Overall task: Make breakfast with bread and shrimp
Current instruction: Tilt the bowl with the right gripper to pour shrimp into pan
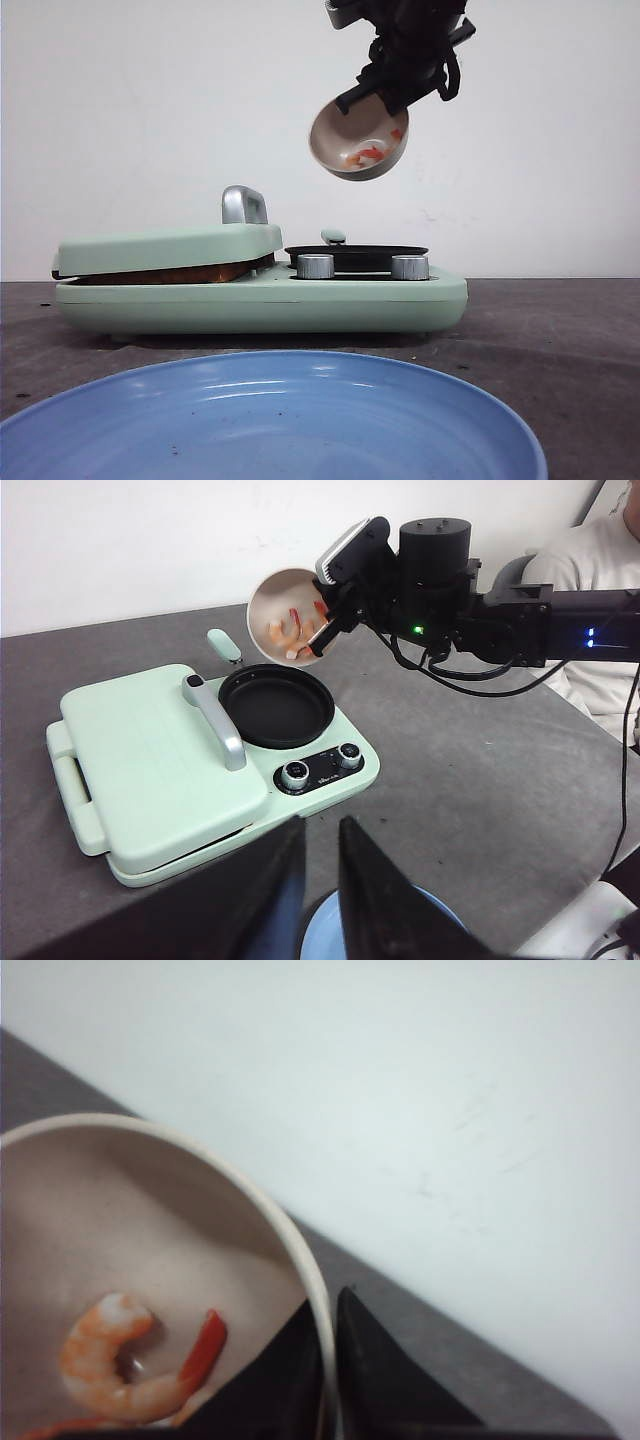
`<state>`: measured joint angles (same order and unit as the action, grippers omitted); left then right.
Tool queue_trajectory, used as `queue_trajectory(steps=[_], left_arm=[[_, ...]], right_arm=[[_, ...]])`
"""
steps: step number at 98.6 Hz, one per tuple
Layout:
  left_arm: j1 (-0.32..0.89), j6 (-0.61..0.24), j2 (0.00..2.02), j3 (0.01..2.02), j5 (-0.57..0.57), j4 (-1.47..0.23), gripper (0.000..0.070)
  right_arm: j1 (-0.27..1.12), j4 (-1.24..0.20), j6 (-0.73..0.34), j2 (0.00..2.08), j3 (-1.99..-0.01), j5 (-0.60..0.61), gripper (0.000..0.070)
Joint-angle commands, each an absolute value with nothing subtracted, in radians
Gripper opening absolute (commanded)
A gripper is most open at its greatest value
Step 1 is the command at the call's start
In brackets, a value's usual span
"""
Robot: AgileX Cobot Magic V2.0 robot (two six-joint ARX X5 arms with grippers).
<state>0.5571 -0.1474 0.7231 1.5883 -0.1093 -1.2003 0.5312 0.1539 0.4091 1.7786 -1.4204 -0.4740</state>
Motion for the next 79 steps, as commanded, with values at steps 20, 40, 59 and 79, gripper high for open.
queue_trajectory(steps=[20,40,59,79], left_arm=[[0.563,-0.139,0.725,1.611,-0.117,-1.190,0.0004],[0.563,-0.139,0.725,1.611,-0.117,-1.190,0.0004],[0.563,-0.139,0.725,1.611,-0.117,-1.190,0.0004],[0.563,-0.139,0.725,1.611,-0.117,-1.190,0.0004]], right_arm=[[0.541,0.224,0.515,1.776,-1.448,-0.498,0.0000],[0.548,0.284,0.602,1.776,-1.448,-0.513,0.0000],[0.561,0.292,0.677,1.778,-1.448,-0.538,0.0000],[0.567,0.317,0.719,1.784,-1.447,-0.571,0.0000]])
